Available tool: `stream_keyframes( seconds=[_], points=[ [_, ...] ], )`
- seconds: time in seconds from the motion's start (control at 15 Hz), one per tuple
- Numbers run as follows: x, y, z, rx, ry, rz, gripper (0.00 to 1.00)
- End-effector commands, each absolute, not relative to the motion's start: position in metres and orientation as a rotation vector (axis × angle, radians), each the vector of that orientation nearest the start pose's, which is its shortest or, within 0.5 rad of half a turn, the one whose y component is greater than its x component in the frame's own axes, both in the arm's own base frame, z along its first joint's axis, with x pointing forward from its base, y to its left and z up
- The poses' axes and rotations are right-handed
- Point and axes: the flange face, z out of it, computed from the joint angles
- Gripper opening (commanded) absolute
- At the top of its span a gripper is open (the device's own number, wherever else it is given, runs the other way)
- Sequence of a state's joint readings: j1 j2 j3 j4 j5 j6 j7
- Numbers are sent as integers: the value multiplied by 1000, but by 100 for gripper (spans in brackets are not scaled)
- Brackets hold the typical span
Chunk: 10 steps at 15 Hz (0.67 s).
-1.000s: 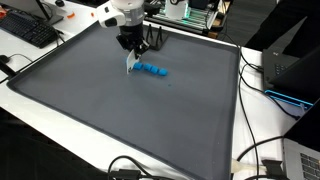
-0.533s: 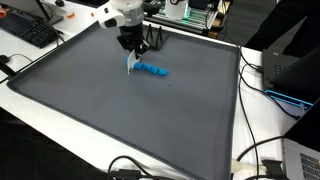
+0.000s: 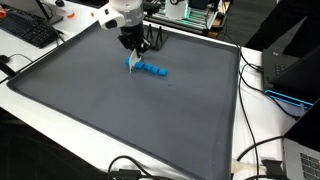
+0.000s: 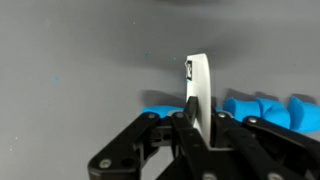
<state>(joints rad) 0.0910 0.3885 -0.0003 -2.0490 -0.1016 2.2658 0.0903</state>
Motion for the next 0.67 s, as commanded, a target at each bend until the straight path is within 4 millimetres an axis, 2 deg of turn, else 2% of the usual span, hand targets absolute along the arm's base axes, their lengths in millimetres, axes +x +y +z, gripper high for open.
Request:
stream_keyframes(
  seconds=[0.0,0.6],
  points=[
    [562,54,222,-3166,-130,361,2],
    [560,48,240,-3184,-42,331,2]
  ],
)
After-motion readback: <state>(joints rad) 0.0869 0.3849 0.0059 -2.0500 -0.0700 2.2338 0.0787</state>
